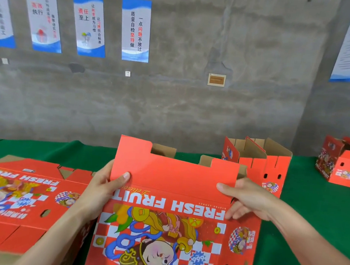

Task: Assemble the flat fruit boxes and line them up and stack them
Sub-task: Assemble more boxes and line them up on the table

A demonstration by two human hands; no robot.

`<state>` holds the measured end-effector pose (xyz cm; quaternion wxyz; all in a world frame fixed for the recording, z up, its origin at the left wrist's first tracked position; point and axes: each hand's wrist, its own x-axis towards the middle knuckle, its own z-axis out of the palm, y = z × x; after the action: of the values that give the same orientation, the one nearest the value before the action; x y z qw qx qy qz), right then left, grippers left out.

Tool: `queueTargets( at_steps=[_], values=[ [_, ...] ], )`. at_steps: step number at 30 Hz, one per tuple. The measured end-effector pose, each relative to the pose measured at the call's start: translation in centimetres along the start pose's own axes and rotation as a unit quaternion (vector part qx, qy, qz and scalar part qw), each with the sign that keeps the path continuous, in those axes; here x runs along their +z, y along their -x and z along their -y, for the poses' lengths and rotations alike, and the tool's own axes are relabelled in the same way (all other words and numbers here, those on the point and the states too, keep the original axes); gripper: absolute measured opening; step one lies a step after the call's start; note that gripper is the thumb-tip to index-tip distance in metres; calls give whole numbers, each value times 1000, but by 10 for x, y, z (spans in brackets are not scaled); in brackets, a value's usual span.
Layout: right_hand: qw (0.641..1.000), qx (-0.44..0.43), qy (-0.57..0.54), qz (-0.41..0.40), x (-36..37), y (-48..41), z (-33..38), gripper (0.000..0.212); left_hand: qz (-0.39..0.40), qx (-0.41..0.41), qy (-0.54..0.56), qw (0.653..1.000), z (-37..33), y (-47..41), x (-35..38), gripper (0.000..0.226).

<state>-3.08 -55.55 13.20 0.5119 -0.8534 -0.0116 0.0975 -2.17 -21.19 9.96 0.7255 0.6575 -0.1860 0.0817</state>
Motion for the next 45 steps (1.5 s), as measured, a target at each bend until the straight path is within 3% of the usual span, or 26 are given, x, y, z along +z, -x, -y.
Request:
queueTargets(
  at_steps=[3,7,9,12,15,19,23,26,30,33,36,41,45],
  values=[
    [1000,-18,-1,14,3,4,7,32,-11,-1,9,1000,4,1,-5,28],
    [993,-81,13,-84,9,3,11,27,-2,8,-26,1000,5,1,-11,26],
    [985,-99,35,-139,12,1,11,37,26,15,-41,999,2,-1,-15,31],
    [960,-132,82,-233,17,-2,10,70,71,-6,-31,997,-7,-5,-18,31],
    [914,-176,97,-351,18,-3,9,79,125,-61,-140,980,-19,-8,-17,22],
    [876,-244,55,-411,20,-2,7,65,179,-149,-306,923,-28,-9,-10,71],
    [859,-295,25,-417,23,0,-2,59,168,-263,-353,882,-29,-6,-5,106],
    [853,-309,11,-420,21,0,-7,55,207,-303,-348,863,-26,-7,3,105],
    [846,-327,8,-421,19,-5,-13,64,123,-272,-325,897,-10,-5,14,92],
    [855,-310,-27,-415,23,-7,-18,69,33,-249,-208,945,9,-6,20,66],
    [875,-267,-83,-396,27,-5,-28,69,-57,-245,-102,963,20,-6,28,49],
    [898,-203,-32,-389,36,-7,-48,63,-142,-149,-165,965,33,6,37,33],
    [895,-177,40,-408,35,-8,-54,61,-165,-138,-216,952,32,22,49,45]
  ],
)
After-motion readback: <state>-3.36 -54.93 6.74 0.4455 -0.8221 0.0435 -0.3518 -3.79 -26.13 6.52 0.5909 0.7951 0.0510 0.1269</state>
